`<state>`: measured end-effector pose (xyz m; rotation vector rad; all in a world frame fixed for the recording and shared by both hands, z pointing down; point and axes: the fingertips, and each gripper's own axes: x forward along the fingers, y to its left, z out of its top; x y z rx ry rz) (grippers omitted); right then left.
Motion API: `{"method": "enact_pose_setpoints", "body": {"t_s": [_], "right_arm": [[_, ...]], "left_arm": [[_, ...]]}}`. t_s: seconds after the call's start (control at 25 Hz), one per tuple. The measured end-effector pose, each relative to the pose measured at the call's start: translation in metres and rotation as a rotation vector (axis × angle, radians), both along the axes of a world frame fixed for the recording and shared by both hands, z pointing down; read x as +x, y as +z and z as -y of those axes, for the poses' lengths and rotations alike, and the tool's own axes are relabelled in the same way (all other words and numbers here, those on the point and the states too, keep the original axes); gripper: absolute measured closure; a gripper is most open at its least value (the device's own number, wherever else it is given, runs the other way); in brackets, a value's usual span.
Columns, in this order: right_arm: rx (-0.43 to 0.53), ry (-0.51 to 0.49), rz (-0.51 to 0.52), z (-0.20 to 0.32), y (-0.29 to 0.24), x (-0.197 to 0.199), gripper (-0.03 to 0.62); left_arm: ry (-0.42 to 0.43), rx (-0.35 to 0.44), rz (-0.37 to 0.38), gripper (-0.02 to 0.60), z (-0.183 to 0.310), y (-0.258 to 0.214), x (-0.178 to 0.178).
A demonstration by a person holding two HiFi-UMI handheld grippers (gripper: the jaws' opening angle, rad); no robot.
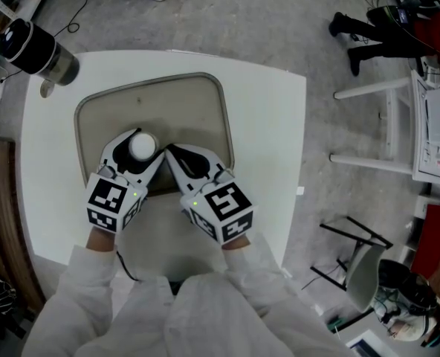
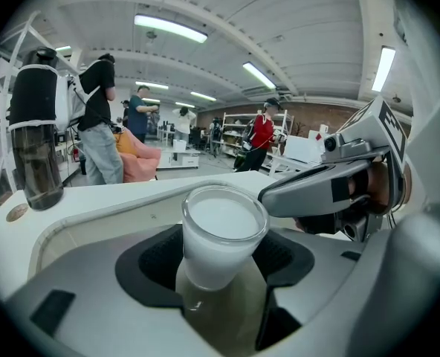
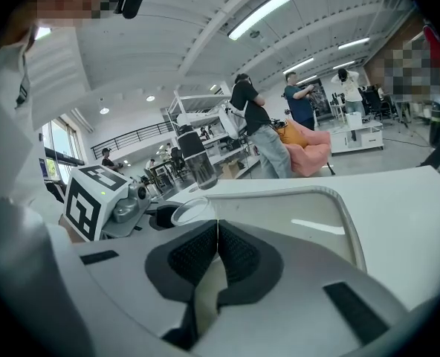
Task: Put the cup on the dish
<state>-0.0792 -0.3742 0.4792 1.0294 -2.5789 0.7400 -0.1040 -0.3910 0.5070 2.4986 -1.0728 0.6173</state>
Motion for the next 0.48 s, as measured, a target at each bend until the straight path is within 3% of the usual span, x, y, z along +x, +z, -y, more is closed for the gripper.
{"method": "enact_pose_setpoints", "body": {"t_s": [0.48], "right_arm": [[0.006,0.013,-0.008,-0.014,-0.006,0.01,0.58]], "left_arm": [[-0.03,0.0,0.012,0.308,-0.008,-0.004,-0.006]]}}
